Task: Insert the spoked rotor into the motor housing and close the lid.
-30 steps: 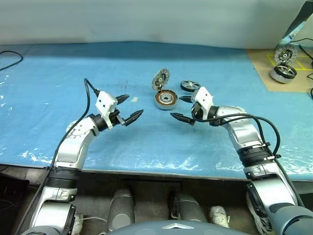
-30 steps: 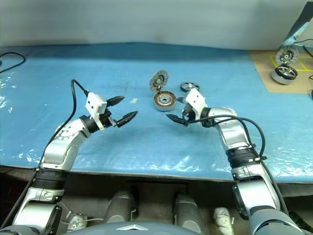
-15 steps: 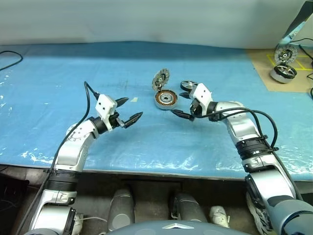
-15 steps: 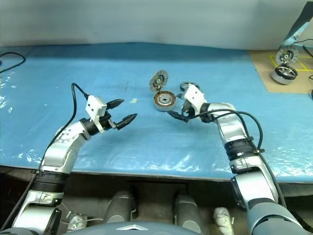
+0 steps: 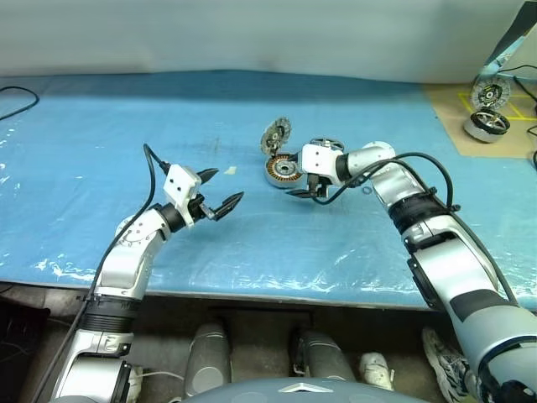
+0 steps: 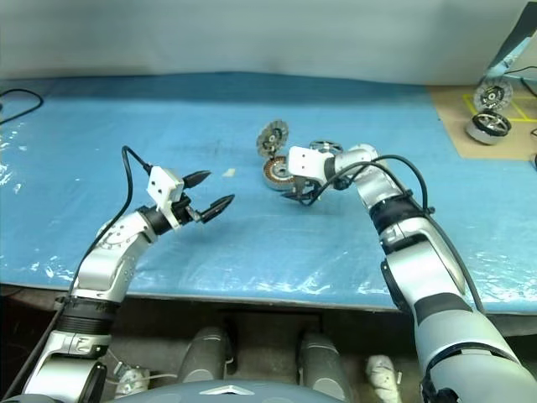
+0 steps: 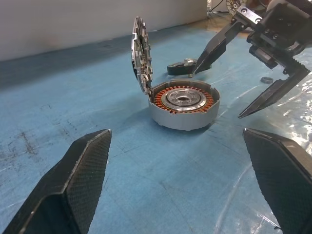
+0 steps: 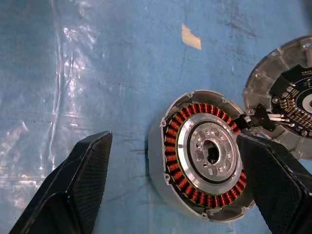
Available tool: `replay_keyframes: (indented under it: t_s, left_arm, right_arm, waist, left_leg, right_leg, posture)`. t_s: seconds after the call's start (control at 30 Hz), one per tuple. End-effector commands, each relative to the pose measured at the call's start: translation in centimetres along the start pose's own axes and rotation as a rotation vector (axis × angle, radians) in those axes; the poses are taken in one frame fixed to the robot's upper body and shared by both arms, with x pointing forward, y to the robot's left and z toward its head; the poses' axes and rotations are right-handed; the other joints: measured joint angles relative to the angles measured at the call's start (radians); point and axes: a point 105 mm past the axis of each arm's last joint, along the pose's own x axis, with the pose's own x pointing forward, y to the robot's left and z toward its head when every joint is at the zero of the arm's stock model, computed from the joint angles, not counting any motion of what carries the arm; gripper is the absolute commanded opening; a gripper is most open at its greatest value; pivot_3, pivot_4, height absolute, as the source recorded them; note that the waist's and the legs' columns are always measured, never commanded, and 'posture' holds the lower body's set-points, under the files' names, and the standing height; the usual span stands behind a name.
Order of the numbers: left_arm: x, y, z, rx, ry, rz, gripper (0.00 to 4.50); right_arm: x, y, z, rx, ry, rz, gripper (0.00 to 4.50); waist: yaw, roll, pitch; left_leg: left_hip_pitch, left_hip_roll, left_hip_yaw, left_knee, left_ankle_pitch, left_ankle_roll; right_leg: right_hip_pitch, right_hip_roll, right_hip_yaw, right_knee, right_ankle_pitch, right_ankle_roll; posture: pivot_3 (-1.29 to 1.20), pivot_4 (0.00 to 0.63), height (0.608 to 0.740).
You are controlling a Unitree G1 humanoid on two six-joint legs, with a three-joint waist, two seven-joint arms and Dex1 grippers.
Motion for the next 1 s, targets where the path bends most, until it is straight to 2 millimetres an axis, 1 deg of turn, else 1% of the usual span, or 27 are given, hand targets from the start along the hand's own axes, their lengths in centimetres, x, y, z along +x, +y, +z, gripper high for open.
replay_keyframes:
  t_s: [0.03,0.17,0.3,0.4,0.5,0.6,0.83,0.93,1.0]
  left_arm:
    - [0.1,-0.4,1.1,0.035,-0.042,-0.005,4.5]
    - [0.2,-0.7,0.9,0.031,-0.041,0.0,4.5]
    - [0.1,-0.9,0.7,0.029,-0.04,0.007,4.5]
    - [0.0,-1.0,0.5,0.027,-0.039,0.016,4.5]
    - [0.0,-1.1,0.5,0.027,-0.038,0.019,4.5]
    - [0.0,-1.1,0.4,0.029,-0.035,0.022,4.5]
    - [0.2,-1.3,0.2,0.036,-0.025,0.019,4.5]
    - [0.3,-1.2,0.3,0.038,-0.023,0.018,4.5]
    - [0.4,-1.1,0.3,0.039,-0.021,0.017,4.5]
  right_arm:
    - [-0.1,-1.0,0.6,-0.072,0.042,0.025,4.3]
    - [0.5,-1.5,0.6,-0.074,0.087,0.032,4.3]
    - [1.2,-1.0,0.5,-0.103,0.124,0.07,4.3]
    - [1.8,-1.1,0.6,-0.095,0.139,0.055,4.3]
    - [2.1,-1.1,0.7,-0.09,0.145,0.046,4.3]
    - [2.5,-1.1,0.1,-0.07,0.19,0.033,4.3]
    - [2.4,-0.7,-1.7,-0.042,0.282,0.02,4.3]
    - [2.3,-0.7,-1.9,-0.026,0.288,0.019,4.3]
    - [2.1,-1.0,-1.6,0.007,0.262,0.01,4.3]
  waist:
    - [0.001,0.0,0.0]
    - [0.001,0.0,0.0]
    - [0.0,0.0,0.0]
    - [0.0,0.0,0.0]
    - [0.0,0.0,0.0]
    - [0.001,0.0,0.0]
    - [0.002,0.0,0.0]
    - [0.003,0.0,0.0]
    - [0.004,0.0,0.0]
  left_leg:
    - [-0.002,0.0,0.0,0.002,0.0,0.0]
    - [-0.003,0.002,0.0,0.003,0.0,0.001]
    - [-0.003,0.002,0.0,0.003,0.0,0.001]
    - [-0.004,0.003,0.0,0.003,0.0,0.001]
    - [-0.004,0.003,0.0,0.004,0.0,0.001]
    - [-0.005,0.003,0.0,0.004,0.0,0.001]
    - [-0.005,0.003,0.0,0.004,0.0,0.001]
    - [-0.004,0.004,0.0,0.004,0.0,0.001]
    - [-0.004,0.004,0.0,0.005,0.0,0.001]
  right_leg:
    - [-0.003,0.0,0.0,0.004,-0.001,-0.002]
    - [-0.006,0.0,-0.002,0.01,-0.003,-0.005]
    - [-0.007,0.0,-0.001,0.01,-0.003,-0.006]
    - [-0.008,0.0,-0.001,0.01,-0.003,-0.006]
    - [-0.009,0.0,-0.002,0.01,-0.003,-0.006]
    - [-0.009,0.0,-0.002,0.01,-0.003,-0.006]
    - [-0.008,0.0,-0.002,0.01,-0.003,-0.006]
    - [-0.008,0.0,-0.002,0.011,-0.003,-0.006]
    - [-0.008,0.0,-0.001,0.011,-0.003,-0.006]
  posture:
    - [0.0,0.15,0.74]
    - [0.0,0.15,0.74]
    - [0.0,0.15,0.74]
    - [0.0,0.15,0.74]
    - [0.0,0.15,0.74]
    - [0.0,0.15,0.74]
    - [0.0,0.15,0.74]
    - [0.0,0.15,0.74]
    - [0.0,0.15,0.74]
